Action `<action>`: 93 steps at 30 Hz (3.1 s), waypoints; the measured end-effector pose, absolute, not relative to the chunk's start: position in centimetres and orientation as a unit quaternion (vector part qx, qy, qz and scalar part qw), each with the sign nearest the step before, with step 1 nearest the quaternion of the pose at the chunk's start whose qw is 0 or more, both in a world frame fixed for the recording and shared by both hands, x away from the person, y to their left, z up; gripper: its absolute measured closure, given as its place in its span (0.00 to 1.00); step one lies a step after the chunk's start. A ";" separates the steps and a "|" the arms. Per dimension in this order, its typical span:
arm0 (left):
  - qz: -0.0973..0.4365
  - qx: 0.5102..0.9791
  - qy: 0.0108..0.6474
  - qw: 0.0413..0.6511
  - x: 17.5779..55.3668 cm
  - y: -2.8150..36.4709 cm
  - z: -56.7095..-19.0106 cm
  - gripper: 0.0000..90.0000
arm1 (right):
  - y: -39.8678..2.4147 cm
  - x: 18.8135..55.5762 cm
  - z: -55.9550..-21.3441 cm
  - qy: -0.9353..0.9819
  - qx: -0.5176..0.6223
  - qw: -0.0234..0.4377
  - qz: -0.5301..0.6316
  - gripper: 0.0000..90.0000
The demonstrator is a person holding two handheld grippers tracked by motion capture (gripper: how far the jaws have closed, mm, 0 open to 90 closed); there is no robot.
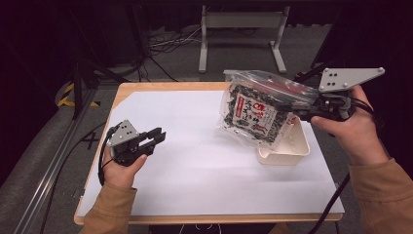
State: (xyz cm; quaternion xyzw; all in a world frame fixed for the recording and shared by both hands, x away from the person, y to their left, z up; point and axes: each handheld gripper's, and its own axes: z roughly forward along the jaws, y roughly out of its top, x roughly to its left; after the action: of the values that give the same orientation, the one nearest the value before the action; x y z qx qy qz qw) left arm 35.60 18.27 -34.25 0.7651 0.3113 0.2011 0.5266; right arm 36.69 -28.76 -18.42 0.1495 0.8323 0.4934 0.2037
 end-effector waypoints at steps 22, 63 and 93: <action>0.187 0.765 0.328 0.522 36.5 19.3 -35.8 0.59 | -32.8 38.5 -17.8 0.831 0.193 0.243 0.461 0.85; 0.174 0.769 0.332 0.517 37.1 19.9 -36.8 0.44 | -35.5 40.2 -22.0 0.820 0.309 0.250 0.412 0.85; 0.170 0.772 0.332 0.515 37.1 19.8 -36.8 0.40 | -34.5 39.0 -23.6 0.845 0.286 0.249 0.377 0.85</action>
State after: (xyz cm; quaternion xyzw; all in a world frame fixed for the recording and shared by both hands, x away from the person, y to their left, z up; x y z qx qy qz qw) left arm 37.08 19.77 -36.84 0.7720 0.3318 0.1703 0.5148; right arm 38.96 -34.48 -23.61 0.2859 0.8450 0.3770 0.2492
